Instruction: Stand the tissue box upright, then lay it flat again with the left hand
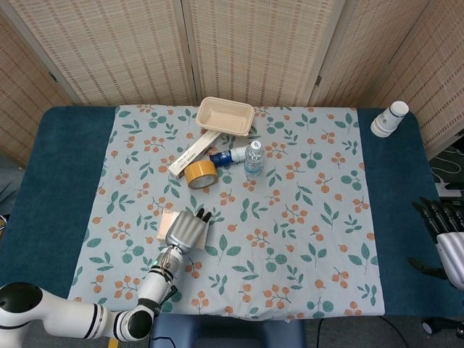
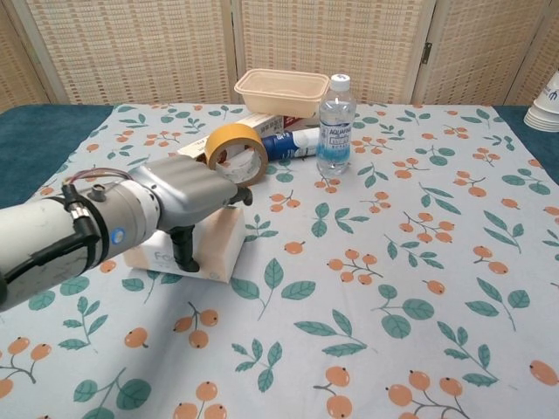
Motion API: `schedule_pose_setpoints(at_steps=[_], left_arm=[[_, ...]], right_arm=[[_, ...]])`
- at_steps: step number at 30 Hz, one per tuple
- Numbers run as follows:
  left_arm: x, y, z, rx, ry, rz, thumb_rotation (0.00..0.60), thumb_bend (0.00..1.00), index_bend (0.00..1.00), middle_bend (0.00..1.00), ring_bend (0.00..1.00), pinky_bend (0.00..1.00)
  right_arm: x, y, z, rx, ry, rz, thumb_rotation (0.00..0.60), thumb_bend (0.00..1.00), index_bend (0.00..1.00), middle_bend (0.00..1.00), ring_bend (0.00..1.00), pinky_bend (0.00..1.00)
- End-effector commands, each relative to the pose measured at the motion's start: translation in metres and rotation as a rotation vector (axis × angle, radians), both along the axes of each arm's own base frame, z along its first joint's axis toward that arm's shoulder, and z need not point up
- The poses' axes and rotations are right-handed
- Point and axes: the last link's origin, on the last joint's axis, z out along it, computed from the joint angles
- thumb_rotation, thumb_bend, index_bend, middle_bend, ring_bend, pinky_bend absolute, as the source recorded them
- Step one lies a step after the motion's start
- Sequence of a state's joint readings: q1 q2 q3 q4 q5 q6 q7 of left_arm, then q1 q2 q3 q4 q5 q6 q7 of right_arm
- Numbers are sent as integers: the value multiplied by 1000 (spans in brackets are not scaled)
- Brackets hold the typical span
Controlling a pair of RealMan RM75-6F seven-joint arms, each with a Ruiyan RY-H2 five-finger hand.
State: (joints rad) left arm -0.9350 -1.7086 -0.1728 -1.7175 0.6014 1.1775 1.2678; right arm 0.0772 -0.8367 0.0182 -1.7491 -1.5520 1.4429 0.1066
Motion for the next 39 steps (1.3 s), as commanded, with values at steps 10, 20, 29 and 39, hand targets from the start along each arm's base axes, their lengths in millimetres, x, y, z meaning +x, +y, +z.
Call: schedule_pose_setpoints(at_steps=[10, 20, 29, 39], left_arm=[[12, -1, 12, 75, -96, -99, 600, 235, 559, 582, 990, 972], [32, -6, 43, 178, -752, -73, 600, 236, 580, 606, 1000, 1000], [-3, 5, 43, 243, -1152, 106, 600, 226, 558, 593, 1000, 1000], [-44, 1, 29, 324, -1406, 214, 600, 221, 513, 544, 1000, 1000]], right_arm=[[0, -2, 0, 5, -2, -3, 600, 116, 77, 28, 0, 13], [-2, -6, -3, 26, -2, -19, 600, 116, 78, 28, 0, 13], [-3, -9, -7, 34, 7, -26, 600, 116, 77, 28, 0, 15], [-5, -12, -11, 52, 21, -42, 600, 116, 78, 28, 0, 15]])
